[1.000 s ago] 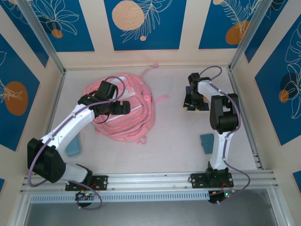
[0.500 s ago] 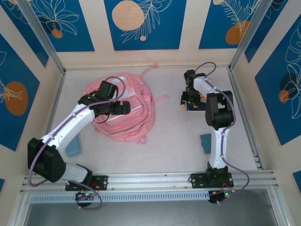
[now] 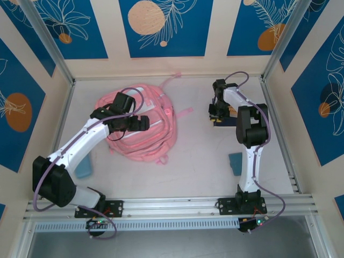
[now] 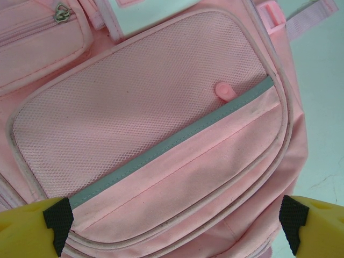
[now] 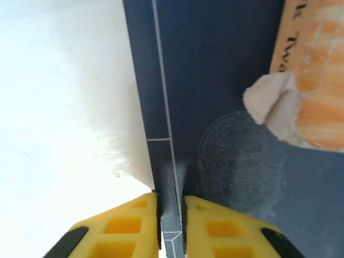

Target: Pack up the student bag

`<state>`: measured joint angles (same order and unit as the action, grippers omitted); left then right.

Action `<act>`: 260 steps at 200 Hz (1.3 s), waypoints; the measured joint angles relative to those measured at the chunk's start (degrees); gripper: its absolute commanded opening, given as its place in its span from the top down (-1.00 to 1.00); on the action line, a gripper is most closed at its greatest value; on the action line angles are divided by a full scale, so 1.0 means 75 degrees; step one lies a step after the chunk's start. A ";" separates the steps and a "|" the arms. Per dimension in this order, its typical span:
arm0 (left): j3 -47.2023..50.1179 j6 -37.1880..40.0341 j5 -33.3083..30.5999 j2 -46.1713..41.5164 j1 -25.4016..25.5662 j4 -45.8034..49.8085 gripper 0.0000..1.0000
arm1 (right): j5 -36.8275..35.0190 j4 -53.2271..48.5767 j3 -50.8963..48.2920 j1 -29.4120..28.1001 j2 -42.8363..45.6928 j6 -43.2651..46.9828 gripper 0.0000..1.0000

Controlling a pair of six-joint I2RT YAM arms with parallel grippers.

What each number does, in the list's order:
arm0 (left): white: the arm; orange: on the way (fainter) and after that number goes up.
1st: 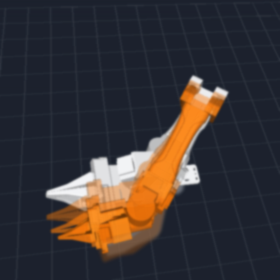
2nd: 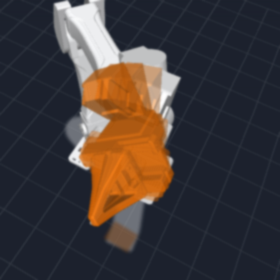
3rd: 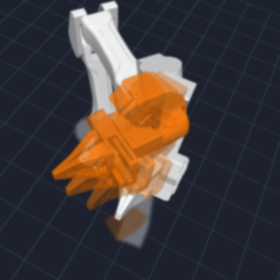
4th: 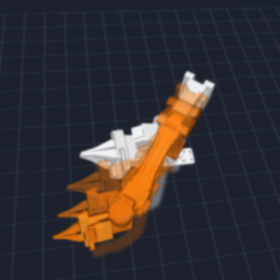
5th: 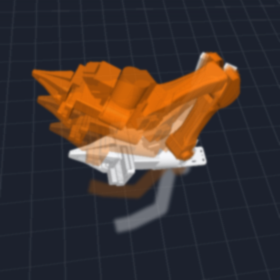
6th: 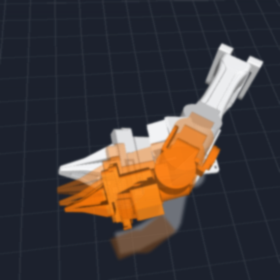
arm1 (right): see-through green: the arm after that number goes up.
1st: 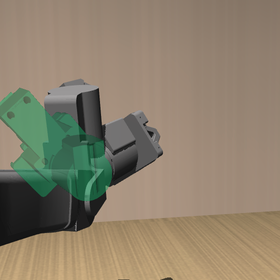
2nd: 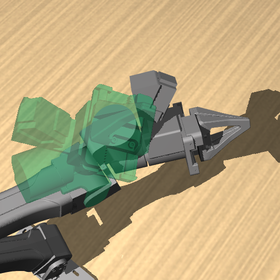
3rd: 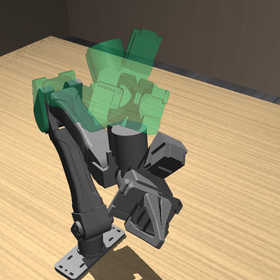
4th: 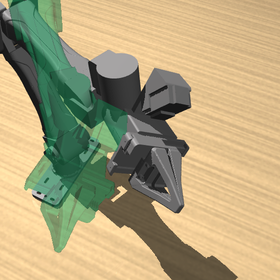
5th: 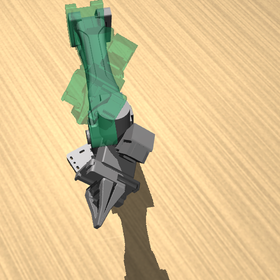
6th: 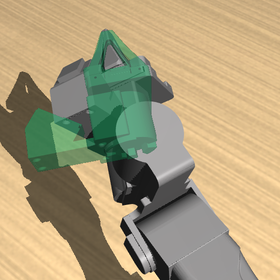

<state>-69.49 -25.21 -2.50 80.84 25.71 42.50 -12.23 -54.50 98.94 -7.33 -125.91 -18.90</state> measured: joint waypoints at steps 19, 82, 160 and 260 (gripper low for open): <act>0.0000 0.0000 0.0023 0.0003 0.0000 0.0012 -1.00 | 0.0245 0.0035 0.0000 0.0041 0.0003 0.0047 0.83; 0.0000 -0.0029 0.0085 0.0003 0.0000 0.0050 -1.00 | 0.1102 0.0338 -0.0565 0.0487 0.0694 0.0015 0.16; 0.0000 -0.0157 0.0140 0.0003 0.0000 0.0050 -1.00 | 0.0533 0.0714 0.0181 0.2308 0.1003 -0.0653 -0.49; -0.0099 -0.0256 0.0364 0.0052 0.0000 0.0047 -1.00 | 0.1702 0.0344 0.1851 0.2678 -0.1005 -0.0102 -0.31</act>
<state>-70.24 -27.14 0.23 81.23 25.71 42.85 0.54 -51.92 112.81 12.75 -133.45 -19.66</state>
